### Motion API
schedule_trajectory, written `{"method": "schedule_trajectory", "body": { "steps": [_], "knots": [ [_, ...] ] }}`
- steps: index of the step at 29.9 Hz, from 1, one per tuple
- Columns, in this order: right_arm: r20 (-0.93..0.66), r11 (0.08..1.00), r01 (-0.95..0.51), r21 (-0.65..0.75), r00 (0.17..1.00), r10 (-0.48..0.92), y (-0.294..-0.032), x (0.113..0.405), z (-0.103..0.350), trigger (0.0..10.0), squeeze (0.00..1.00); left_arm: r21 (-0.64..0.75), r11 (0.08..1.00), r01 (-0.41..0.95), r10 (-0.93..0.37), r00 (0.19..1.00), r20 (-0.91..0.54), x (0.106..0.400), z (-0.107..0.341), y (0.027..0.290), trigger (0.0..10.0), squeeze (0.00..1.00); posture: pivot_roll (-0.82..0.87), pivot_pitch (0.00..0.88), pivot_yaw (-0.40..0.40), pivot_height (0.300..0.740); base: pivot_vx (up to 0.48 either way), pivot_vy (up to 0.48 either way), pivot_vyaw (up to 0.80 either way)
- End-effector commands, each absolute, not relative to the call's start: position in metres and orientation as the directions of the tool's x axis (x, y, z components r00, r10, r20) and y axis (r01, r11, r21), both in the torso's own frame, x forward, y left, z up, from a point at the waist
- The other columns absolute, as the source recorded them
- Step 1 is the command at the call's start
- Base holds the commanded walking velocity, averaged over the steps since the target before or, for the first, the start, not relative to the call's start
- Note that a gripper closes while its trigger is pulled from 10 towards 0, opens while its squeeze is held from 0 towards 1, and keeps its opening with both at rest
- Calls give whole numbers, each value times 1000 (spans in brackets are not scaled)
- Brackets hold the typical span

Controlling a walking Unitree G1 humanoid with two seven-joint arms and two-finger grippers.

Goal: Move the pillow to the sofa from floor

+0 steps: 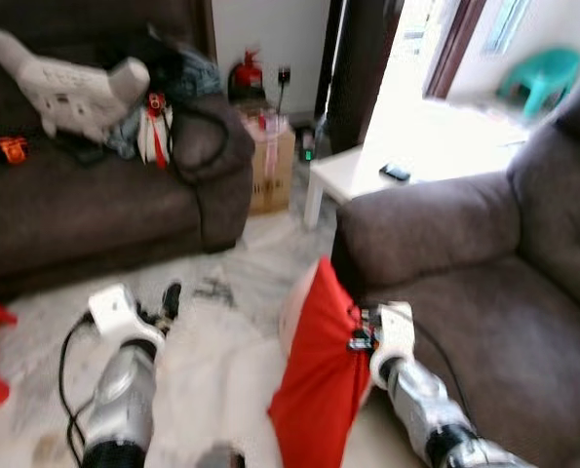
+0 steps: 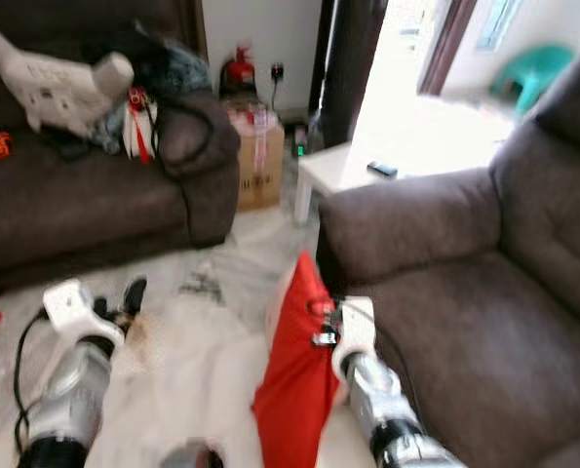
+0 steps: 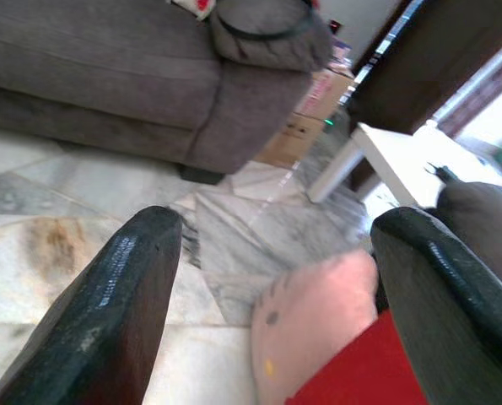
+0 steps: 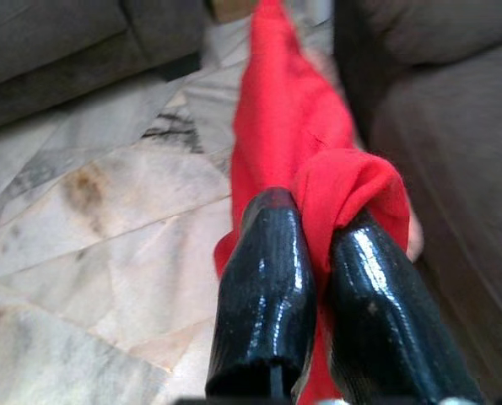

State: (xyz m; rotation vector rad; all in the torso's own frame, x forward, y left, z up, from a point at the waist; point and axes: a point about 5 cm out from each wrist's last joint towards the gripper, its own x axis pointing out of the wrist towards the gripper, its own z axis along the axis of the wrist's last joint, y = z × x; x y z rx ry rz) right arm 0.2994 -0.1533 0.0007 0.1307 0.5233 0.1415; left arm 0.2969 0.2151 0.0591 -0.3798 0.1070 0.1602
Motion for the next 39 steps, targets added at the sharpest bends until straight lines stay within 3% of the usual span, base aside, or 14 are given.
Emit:
{"method": "schedule_trajectory", "body": {
  "steps": [1,10,21,25,31,34,39],
  "knots": [
    [-368,982,-117,150,915,165,-153,320,27,10000,0,-344,922,-180,137,980,-145,296,57,217,10000,0,158,0,-119,740,-360,0,0],
    [-169,957,-180,229,960,222,-142,343,64,10000,0,-324,927,-187,142,977,-157,297,56,216,10000,0,150,0,-112,740,-65,0,0],
    [0,920,-291,264,953,302,-119,374,116,10000,0,-309,931,-194,151,976,-158,299,58,219,10000,0,163,0,-117,740,0,0,0],
    [53,886,-351,304,934,352,-111,379,131,10000,0,-308,931,-197,155,976,-156,299,58,220,10000,0,163,0,-119,740,0,0,0],
    [95,782,-529,331,843,530,-95,376,133,10000,0,-312,930,-193,150,976,-155,299,58,218,10000,0,162,0,-122,740,0,0,0],
    [62,782,-539,313,833,550,-97,372,125,10000,0,-314,930,-191,148,977,-155,300,58,217,10000,0,160,0,-124,740,0,0,0],
    [-232,901,-405,154,872,431,-126,357,78,10000,0,-319,929,-186,141,977,-159,299,57,215,10000,0,159,0,-124,740,0,0,0]
  ]
}}
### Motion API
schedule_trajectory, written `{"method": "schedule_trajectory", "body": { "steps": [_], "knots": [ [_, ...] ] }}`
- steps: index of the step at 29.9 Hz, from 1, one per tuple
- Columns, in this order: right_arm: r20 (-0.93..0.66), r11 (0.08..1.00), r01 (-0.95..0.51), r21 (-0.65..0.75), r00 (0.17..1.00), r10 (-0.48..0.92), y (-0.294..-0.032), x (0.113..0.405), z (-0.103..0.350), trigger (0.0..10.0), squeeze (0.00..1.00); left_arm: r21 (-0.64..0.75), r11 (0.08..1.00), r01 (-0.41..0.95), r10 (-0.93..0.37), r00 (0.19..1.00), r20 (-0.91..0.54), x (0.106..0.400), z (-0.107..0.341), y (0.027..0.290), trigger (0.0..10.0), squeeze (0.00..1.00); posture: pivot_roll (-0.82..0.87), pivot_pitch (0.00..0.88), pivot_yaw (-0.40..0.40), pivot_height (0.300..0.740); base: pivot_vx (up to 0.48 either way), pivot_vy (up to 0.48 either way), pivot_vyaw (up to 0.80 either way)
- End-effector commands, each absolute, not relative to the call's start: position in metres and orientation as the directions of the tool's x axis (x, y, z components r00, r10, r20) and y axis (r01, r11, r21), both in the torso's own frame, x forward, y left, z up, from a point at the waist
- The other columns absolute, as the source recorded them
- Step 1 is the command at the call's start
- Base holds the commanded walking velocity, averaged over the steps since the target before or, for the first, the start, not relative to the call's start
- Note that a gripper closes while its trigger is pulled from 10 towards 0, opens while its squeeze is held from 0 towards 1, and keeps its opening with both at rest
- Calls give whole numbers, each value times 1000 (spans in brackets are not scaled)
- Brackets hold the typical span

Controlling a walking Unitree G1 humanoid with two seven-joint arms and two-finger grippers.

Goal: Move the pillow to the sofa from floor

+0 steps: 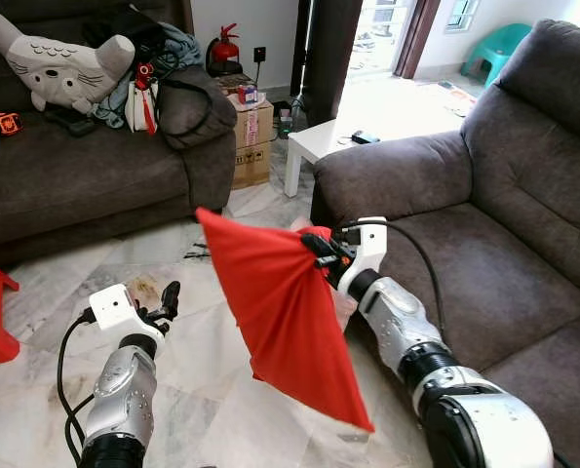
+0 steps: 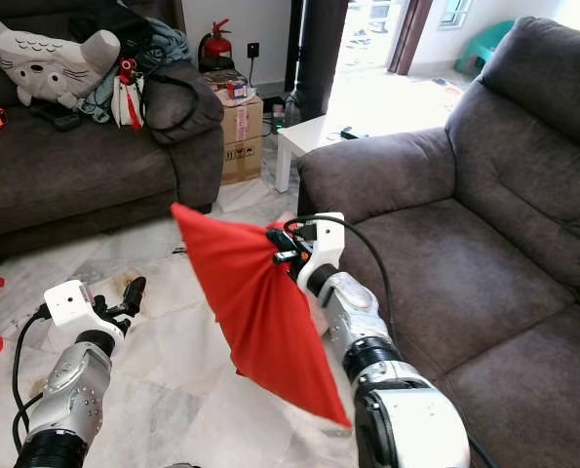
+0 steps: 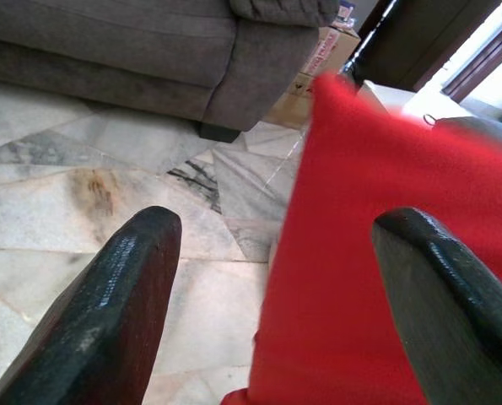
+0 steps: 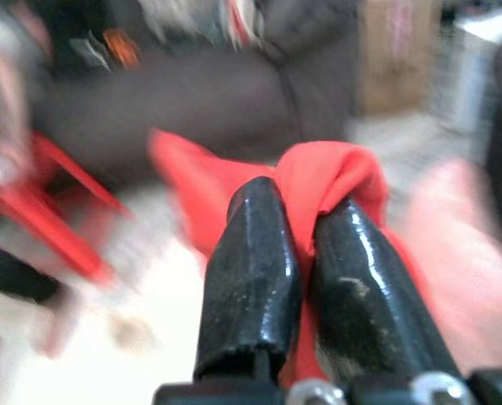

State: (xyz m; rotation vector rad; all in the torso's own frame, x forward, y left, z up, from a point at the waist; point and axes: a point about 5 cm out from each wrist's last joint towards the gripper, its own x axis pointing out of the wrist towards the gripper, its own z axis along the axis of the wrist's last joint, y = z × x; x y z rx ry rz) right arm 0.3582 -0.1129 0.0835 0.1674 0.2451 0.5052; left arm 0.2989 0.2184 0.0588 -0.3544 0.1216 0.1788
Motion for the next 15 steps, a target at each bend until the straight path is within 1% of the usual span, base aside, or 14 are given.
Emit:
{"method": "schedule_trajectory", "body": {
  "steps": [1,2,3,4,5,6,8,9,11,15],
  "knots": [
    [-232,901,-405,154,872,431,-126,357,78,10000,0,-319,929,-186,141,977,-159,299,57,215,10000,0,159,0,-124,740,0,0,0],
    [-258,910,-386,151,873,413,-130,355,74,10000,0,-319,929,-186,141,977,-160,299,57,215,10000,0,159,0,-124,740,0,0,0],
    [-353,951,-303,62,885,304,-146,349,60,10000,0,-320,929,-184,138,977,-162,299,56,214,10000,0,155,0,-121,740,0,0,0],
    [-353,951,-303,62,885,304,-146,349,60,10000,0,-320,929,-184,138,977,-162,299,56,214,10000,0,155,0,-121,740,0,0,0],
    [-410,975,-221,32,886,214,-161,342,48,10000,0,-322,931,-173,125,978,-165,299,55,212,10000,0,151,0,-119,740,0,0,0],
    [-434,985,-173,26,885,167,-169,338,42,10000,0,-322,932,-165,115,979,-168,300,55,210,10000,0,150,0,-119,740,0,0,0],
    [-447,989,-145,14,884,136,-174,334,37,10000,0,-324,932,-159,109,980,-168,300,55,209,10000,0,149,0,-118,740,0,0,0],
    [-462,994,-108,4,882,97,-181,329,31,10000,0,-327,933,-154,102,980,-170,300,54,207,10000,0,148,0,-115,740,0,0,0],
    [-466,996,-92,1,881,82,-183,326,29,10000,0,-328,933,-152,99,980,-171,300,54,207,10000,0,148,0,-115,740,0,0,0],
    [-512,997,-64,-46,859,31,-189,311,12,10000,0,-326,935,-139,86,981,-173,300,53,205,10000,0,146,0,-114,740,0,0,0]
  ]
}}
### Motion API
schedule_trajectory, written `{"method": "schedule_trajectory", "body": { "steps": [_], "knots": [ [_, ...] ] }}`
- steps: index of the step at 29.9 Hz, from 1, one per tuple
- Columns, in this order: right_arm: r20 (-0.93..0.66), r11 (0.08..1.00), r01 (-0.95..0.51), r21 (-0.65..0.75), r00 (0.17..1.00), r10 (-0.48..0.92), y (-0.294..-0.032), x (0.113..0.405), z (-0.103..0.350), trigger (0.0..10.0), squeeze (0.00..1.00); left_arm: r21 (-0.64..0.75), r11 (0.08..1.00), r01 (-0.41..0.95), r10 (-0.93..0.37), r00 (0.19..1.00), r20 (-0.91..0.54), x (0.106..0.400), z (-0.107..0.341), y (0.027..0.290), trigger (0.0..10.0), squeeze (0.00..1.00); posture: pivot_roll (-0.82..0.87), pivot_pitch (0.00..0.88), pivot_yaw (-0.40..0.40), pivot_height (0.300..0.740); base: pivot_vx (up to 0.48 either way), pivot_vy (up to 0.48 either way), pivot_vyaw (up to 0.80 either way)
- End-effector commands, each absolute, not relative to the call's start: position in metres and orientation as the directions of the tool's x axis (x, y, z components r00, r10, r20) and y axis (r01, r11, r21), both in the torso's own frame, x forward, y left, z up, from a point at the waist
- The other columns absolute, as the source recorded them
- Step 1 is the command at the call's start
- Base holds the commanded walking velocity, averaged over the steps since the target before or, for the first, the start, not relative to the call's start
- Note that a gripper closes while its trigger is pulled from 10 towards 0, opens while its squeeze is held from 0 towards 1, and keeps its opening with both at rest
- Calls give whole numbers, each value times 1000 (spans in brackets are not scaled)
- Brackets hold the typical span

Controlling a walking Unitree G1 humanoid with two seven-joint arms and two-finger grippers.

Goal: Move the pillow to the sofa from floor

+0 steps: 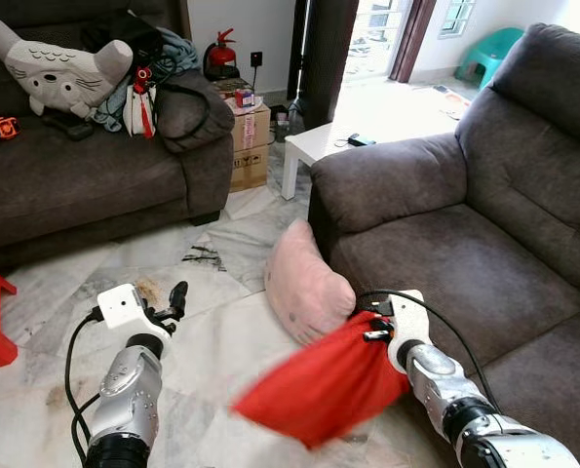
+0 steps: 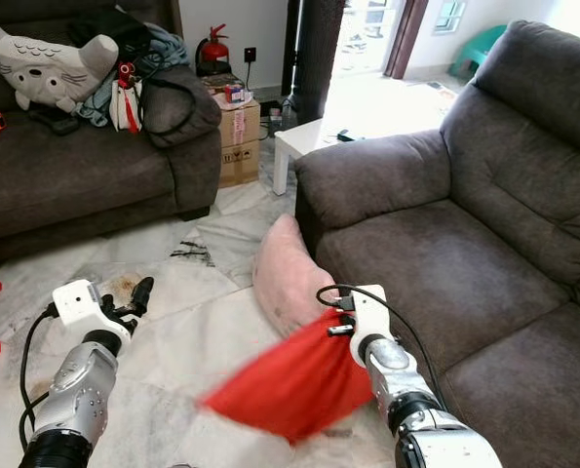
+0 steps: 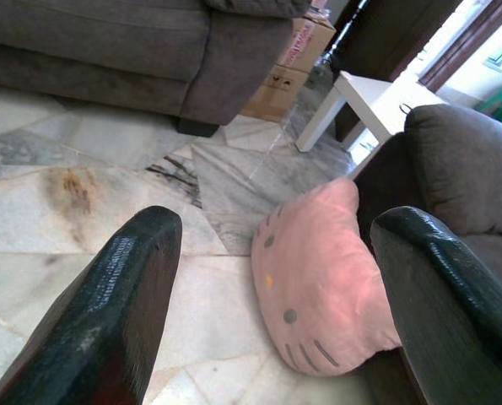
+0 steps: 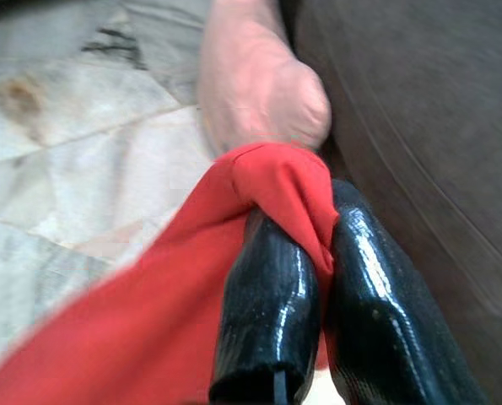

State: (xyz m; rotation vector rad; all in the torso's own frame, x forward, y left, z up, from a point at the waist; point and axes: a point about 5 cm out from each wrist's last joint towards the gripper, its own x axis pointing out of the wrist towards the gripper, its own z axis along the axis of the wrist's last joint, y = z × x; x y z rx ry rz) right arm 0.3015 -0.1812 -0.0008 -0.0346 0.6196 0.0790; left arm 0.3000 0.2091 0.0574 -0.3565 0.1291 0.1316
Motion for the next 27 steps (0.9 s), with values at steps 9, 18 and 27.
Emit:
{"method": "schedule_trajectory", "body": {
  "steps": [9,18,27],
  "knots": [
    [-479,995,-95,-29,875,70,-182,308,10,10000,0,-321,938,-133,80,982,-172,301,54,206,10000,0,146,0,-114,740,0,0,0],
    [-396,994,-54,-92,918,13,-189,323,30,10000,0,-310,943,-121,73,984,-164,302,55,205,10000,0,143,0,-124,740,0,0,0],
    [-485,971,37,-237,861,-151,-210,315,21,10000,0,-319,940,-119,71,985,-158,303,55,204,10000,0,143,0,-133,740,0,0,0]
  ]
}}
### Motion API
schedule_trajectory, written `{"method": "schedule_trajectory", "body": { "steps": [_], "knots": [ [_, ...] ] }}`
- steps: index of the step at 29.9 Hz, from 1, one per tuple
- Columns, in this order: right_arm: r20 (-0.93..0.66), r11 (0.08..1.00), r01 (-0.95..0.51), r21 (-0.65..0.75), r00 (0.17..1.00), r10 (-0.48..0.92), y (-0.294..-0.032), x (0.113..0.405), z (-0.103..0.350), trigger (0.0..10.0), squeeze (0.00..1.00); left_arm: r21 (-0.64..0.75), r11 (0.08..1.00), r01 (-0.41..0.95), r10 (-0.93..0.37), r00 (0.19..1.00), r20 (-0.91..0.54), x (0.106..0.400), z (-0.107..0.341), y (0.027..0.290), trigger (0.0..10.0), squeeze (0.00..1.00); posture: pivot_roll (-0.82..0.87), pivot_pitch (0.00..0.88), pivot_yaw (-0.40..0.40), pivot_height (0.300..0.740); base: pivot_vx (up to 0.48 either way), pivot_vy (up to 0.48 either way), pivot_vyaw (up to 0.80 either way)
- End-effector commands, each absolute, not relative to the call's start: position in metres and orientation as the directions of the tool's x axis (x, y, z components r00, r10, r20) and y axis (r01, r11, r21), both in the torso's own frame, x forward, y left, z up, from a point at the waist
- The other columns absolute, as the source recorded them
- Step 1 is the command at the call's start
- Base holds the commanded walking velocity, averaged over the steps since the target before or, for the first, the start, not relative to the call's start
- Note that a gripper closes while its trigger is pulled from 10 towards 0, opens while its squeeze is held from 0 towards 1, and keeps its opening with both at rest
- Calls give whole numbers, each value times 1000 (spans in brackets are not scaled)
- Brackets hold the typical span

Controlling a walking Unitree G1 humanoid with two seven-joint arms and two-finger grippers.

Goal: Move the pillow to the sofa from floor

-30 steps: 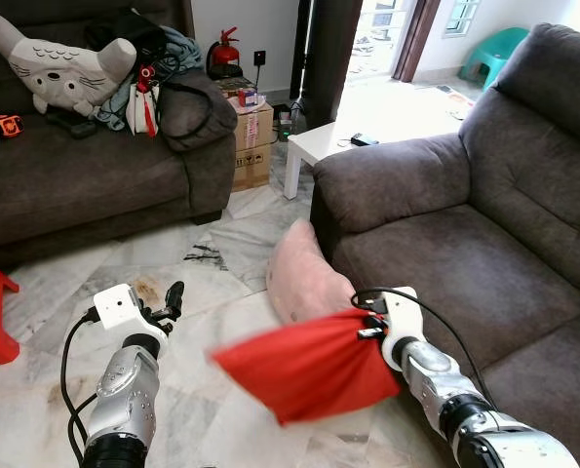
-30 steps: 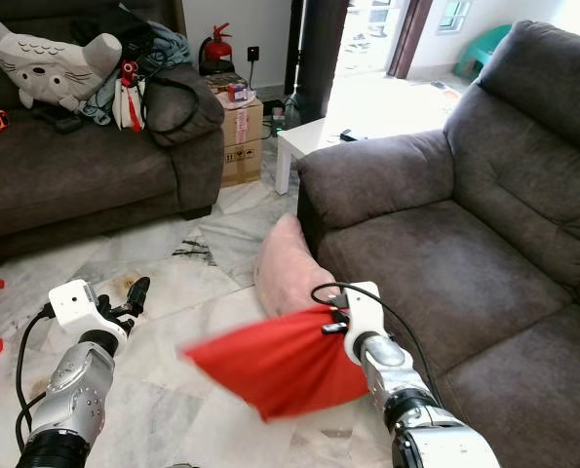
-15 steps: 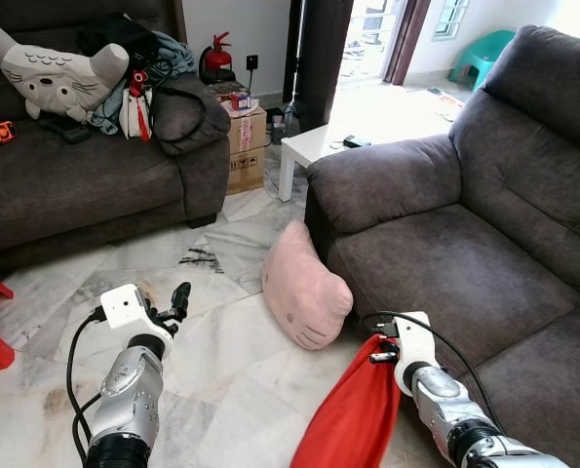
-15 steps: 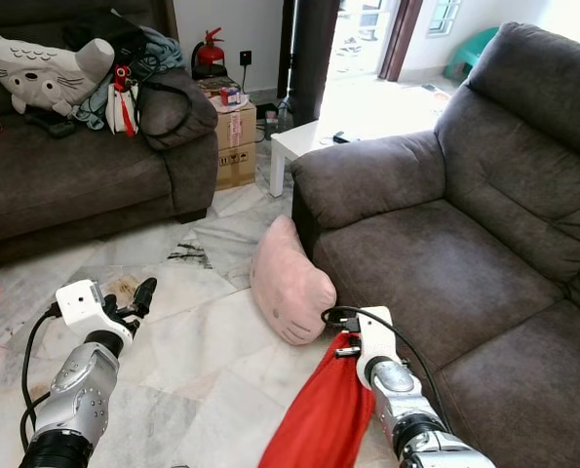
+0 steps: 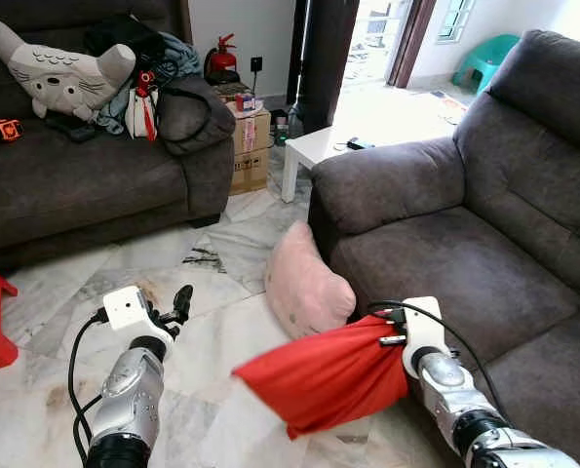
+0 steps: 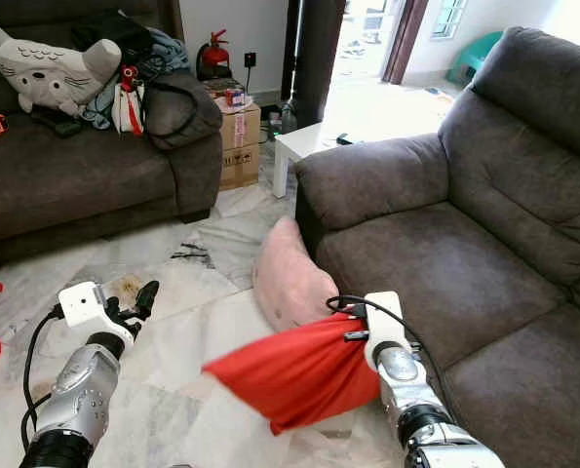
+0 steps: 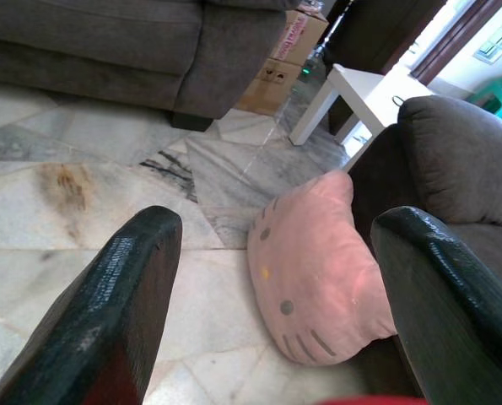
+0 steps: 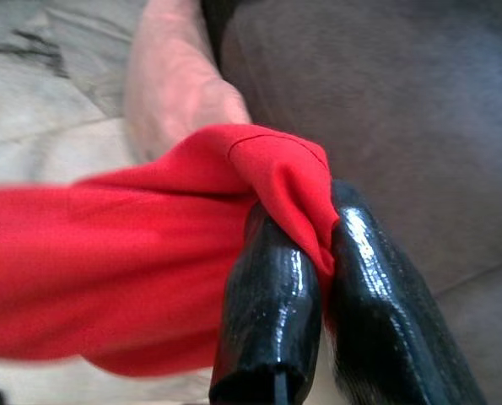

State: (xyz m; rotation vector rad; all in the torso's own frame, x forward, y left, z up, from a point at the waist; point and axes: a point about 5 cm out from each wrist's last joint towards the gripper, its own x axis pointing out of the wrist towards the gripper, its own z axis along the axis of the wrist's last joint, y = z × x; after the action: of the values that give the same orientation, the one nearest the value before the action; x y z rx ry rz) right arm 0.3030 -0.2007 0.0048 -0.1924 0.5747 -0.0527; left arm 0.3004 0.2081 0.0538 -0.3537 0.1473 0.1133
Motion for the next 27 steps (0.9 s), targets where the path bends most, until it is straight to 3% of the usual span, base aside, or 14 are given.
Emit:
{"method": "schedule_trajectory", "body": {
  "steps": [1,6,10,15,21,27],
  "knots": [
    [-524,968,45,-245,834,-171,-212,309,13,10000,0,-322,940,-117,68,985,-158,303,55,204,10000,0,144,0,-133,740,0,0,0],
    [-524,972,64,-224,834,-175,-212,304,8,10000,0,-322,941,-105,55,985,-160,304,55,203,10000,0,147,0,-133,740,0,0,0],
    [-501,981,-37,-189,863,-64,-196,304,7,10000,0,-314,945,-94,41,984,-171,303,52,201,10000,0,143,0,-125,740,0,0,0],
    [-478,983,-54,-178,878,-38,-194,303,7,10000,0,-306,948,-84,31,984,-174,301,51,200,10000,0,147,0,-126,740,0,0,0],
    [-354,996,-72,-44,934,52,-188,303,17,10000,0,-284,956,-71,22,985,-173,296,50,201,10000,0,139,0,-117,740,0,0,0],
    [-359,999,4,41,933,11,-190,300,13,10000,0,-282,957,-66,17,985,-172,296,49,198,10000,0,143,0,-119,740,0,0,-256]
  ]
}}
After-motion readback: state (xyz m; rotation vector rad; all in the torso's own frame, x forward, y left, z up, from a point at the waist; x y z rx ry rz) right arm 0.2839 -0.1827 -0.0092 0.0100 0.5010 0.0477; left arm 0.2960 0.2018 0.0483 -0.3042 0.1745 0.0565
